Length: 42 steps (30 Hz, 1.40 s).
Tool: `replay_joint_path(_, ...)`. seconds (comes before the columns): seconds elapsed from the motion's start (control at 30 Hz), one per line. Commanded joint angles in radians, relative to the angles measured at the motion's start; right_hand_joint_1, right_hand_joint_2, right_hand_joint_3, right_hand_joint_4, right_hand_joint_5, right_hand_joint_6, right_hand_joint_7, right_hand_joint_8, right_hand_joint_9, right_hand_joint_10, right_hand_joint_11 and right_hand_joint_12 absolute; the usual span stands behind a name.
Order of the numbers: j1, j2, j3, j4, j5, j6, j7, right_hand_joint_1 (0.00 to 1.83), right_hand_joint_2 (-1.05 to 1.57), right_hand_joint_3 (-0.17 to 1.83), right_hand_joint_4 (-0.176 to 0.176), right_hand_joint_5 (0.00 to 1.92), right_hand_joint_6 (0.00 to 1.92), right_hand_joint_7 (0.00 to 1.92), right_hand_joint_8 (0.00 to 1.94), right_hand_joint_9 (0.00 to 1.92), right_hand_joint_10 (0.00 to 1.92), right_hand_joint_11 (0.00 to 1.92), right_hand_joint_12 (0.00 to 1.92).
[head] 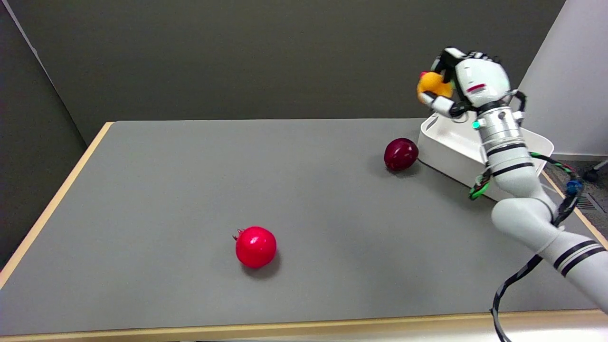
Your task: Place the yellow duck into the white box.
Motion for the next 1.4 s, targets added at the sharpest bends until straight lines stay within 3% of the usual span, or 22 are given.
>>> replay_joint_path(0.03,0.083,0.081,-0.059,-0.353,0.385,-0.023,-0.139,1.16,1.07,0.51,-0.176,0.62,1.61,0.67,1.66,0.83,1.92,0.42,1.71)
replay_joint_path(0.2,0.156,0.049,-0.143,-0.508,0.468,-0.048,-0.142,1.16,1.07,0.51,-0.176,0.62,1.61,0.67,1.66,0.83,1.92,0.41,1.71)
replay_joint_path(0.33,0.172,0.026,-0.150,-0.535,0.478,-0.056,-0.129,1.16,1.08,0.49,-0.176,0.61,1.61,0.66,1.66,0.82,1.92,0.39,1.72)
replay_joint_path(0.43,0.176,0.020,-0.149,-0.523,0.502,-0.061,-0.052,1.15,1.21,0.26,-0.176,0.58,1.60,0.63,1.63,0.71,1.85,0.26,1.67)
replay_joint_path(0.47,0.178,0.020,-0.150,-0.514,0.496,-0.061,-0.020,1.11,1.21,0.24,-0.165,0.54,1.51,0.61,1.54,0.64,1.76,0.21,1.62)
replay_joint_path(0.53,0.178,0.020,-0.145,-0.494,0.487,-0.065,0.009,0.76,0.74,0.93,-0.044,0.24,0.53,0.41,0.69,0.37,1.09,0.05,1.28)
replay_joint_path(0.6,0.178,0.023,-0.141,-0.464,0.471,-0.065,0.015,0.62,0.68,1.00,-0.013,0.15,0.40,0.19,0.41,0.17,0.75,0.00,1.10)
replay_joint_path(0.67,0.171,0.032,-0.141,-0.419,0.439,-0.060,0.027,0.60,0.66,0.94,0.011,0.10,0.33,0.05,0.24,0.01,0.57,0.00,0.93)
replay_joint_path(0.73,0.163,0.037,-0.140,-0.381,0.418,-0.056,0.037,0.60,0.60,0.97,0.018,0.07,0.37,0.04,0.14,0.00,0.45,0.00,0.91)
replay_joint_path(0.87,0.137,0.043,-0.123,-0.288,0.367,-0.031,0.039,0.64,0.61,0.97,0.025,0.04,0.35,0.00,0.05,0.00,0.14,0.00,0.65)
replay_joint_path(1.07,0.057,0.041,-0.135,-0.036,0.214,0.108,0.266,0.60,0.61,0.96,0.020,0.04,0.34,0.00,0.06,0.00,0.17,0.00,0.64)
replay_joint_path(1.17,0.016,0.036,-0.185,0.086,0.134,0.169,0.435,0.49,0.62,0.97,0.011,0.06,0.29,0.08,0.17,0.03,0.62,0.00,0.97)
replay_joint_path(1.23,-0.003,0.034,-0.241,0.175,0.076,0.212,0.485,0.45,0.63,0.97,0.007,0.06,0.30,0.08,0.27,0.08,0.68,0.00,1.05)
replay_joint_path(1.4,-0.012,0.032,-0.432,0.289,0.041,0.322,0.492,0.34,0.67,0.97,0.003,0.09,0.35,0.16,0.31,0.14,0.71,0.00,1.13)
